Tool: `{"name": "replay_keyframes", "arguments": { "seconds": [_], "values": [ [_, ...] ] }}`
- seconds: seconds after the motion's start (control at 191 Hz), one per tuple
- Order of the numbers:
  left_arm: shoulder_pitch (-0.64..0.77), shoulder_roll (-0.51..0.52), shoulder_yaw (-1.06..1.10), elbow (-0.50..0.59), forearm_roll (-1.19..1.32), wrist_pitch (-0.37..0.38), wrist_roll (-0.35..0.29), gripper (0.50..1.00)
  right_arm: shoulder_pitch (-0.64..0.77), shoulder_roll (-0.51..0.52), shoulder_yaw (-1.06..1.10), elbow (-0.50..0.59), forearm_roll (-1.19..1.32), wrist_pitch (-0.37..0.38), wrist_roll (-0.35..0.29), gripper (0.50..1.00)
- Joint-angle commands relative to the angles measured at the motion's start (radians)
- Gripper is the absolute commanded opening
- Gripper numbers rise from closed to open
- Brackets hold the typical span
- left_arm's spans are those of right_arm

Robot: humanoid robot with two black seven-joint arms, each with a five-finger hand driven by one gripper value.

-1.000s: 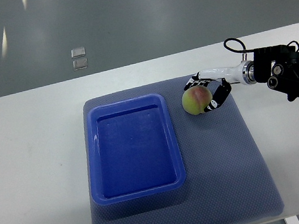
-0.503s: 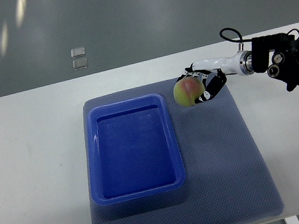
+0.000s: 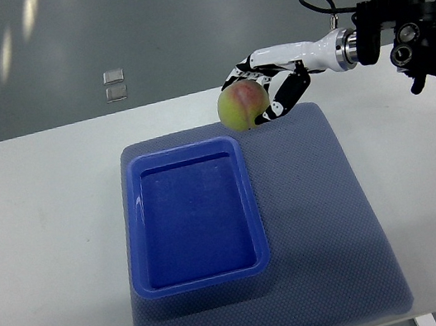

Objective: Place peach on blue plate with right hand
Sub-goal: 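Carry the peach over the blue tray and lower it inside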

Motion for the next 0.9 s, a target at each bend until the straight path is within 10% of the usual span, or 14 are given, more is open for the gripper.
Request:
{"name": "replay_keyframes", "arguments": {
  "seconds": [0.0,0.246,0.576,0.686,0.723,0.895],
  "values": [
    [0.0,0.0,0.002,0.0,0.0,0.0,0.0,1.0,0.0,0.093,-0.013,-0.029,0.0,-0.029,0.0,0.529],
    [0.0,0.0,0.0,0.0,0.0,0.0,0.0,1.0,-0.018,0.395,-0.117,-0.233,-0.017,-0.073,0.0,0.543],
    [0.0,0.0,0.002,0.0,0.0,0.0,0.0,1.0,-0.087,0.467,-0.141,-0.296,-0.032,-0.09,0.0,0.611],
    [0.0,0.0,0.0,0.0,0.0,0.0,0.0,1.0,-0.102,0.467,-0.141,-0.299,-0.036,-0.087,0.0,0.709],
    [0.0,0.0,0.002,0.0,0.0,0.0,0.0,1.0,-0.104,0.467,-0.14,-0.299,-0.036,-0.081,0.0,0.86],
    [0.0,0.0,0.002,0.0,0.0,0.0,0.0,1.0,-0.099,0.459,-0.134,-0.298,-0.031,-0.067,0.0,0.928]
  ]
}}
